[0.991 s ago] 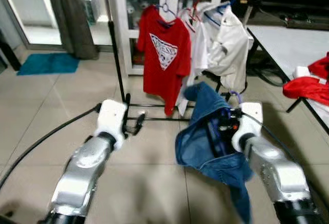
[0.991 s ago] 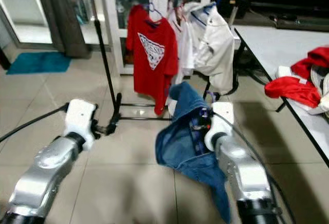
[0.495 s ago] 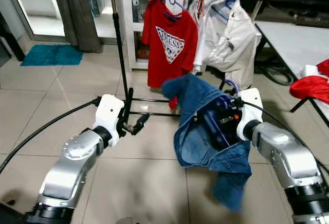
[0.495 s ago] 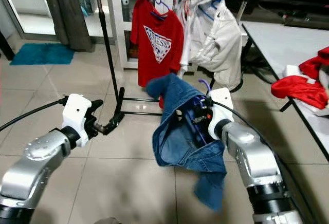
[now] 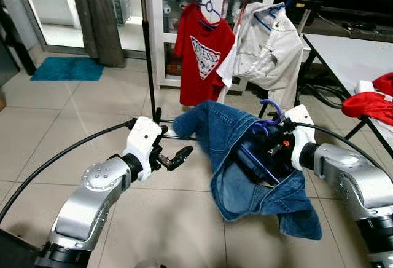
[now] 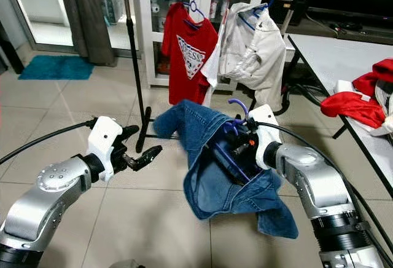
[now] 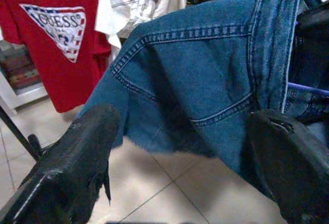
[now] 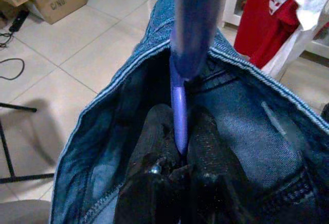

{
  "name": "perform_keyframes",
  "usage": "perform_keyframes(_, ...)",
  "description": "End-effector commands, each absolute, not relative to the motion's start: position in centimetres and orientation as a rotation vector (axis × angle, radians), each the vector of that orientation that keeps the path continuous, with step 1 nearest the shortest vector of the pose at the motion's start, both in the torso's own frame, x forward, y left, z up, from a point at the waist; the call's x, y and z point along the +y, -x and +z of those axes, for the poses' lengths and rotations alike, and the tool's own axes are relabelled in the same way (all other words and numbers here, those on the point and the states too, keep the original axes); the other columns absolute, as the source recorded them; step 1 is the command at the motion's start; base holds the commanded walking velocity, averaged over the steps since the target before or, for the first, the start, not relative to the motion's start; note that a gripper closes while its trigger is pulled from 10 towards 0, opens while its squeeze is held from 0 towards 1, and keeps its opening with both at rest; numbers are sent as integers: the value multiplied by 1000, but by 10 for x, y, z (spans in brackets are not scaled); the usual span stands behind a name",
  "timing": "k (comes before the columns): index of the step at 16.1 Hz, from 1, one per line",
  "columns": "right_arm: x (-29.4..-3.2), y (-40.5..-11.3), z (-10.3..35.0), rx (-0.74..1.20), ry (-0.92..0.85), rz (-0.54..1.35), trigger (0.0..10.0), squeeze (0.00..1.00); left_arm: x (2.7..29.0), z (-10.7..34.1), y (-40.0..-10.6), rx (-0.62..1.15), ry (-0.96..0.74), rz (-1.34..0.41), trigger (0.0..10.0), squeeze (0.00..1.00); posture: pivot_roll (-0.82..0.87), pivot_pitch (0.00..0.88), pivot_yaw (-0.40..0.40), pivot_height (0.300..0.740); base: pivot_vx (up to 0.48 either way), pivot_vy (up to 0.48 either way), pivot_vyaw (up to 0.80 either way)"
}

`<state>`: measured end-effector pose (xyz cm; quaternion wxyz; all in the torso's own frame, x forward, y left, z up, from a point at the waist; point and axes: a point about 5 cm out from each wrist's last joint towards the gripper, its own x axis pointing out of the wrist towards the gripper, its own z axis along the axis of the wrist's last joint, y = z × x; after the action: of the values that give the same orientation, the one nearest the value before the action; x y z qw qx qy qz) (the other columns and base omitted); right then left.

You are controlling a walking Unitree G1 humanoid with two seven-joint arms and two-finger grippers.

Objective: Hang hanger

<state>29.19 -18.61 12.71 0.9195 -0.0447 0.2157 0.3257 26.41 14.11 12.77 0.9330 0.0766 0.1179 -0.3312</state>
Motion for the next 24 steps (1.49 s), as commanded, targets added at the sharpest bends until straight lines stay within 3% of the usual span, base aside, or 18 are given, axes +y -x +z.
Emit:
perform_keyframes(1, -185, -295, 136, 421, 108, 688, 10000, 0, 136, 135, -267, 222, -178, -696, 10000, 12, 82, 23, -49, 740, 0, 0, 0)
perform_keyframes(4, -186, -298, 137, 408, 121, 658, 10000, 0, 138, 135, -270, 205, -177, -643, 10000, 0, 87, 24, -51, 740, 0, 0, 0)
perform_keyframes(8, -191, -297, 123, 392, 67, 438, 10000, 0, 135, 126, -274, 200, -131, -474, 10000, 0, 92, 21, -55, 740, 0, 0, 0)
perform_keyframes(10, -182, -283, 105, 397, -13, 346, 10000, 0, 137, 119, -276, 222, -108, -376, 10000, 0, 96, 16, -48, 740, 0, 0, 0)
perform_keyframes(18, -186, -271, 87, 378, -20, 131, 10000, 0, 146, 112, -272, 211, -136, -334, 10000, 0, 103, 0, -42, 740, 214, 0, 0)
perform_keyframes(21, -182, -275, 88, 367, 23, 151, 10000, 0, 144, 112, -273, 209, -134, -336, 10000, 0, 105, 0, -39, 740, 375, 0, 0)
perform_keyframes(24, -179, -277, 89, 358, 43, 153, 10000, 0, 144, 112, -274, 207, -137, -335, 10000, 0, 106, 4, -37, 740, 374, 0, 800)
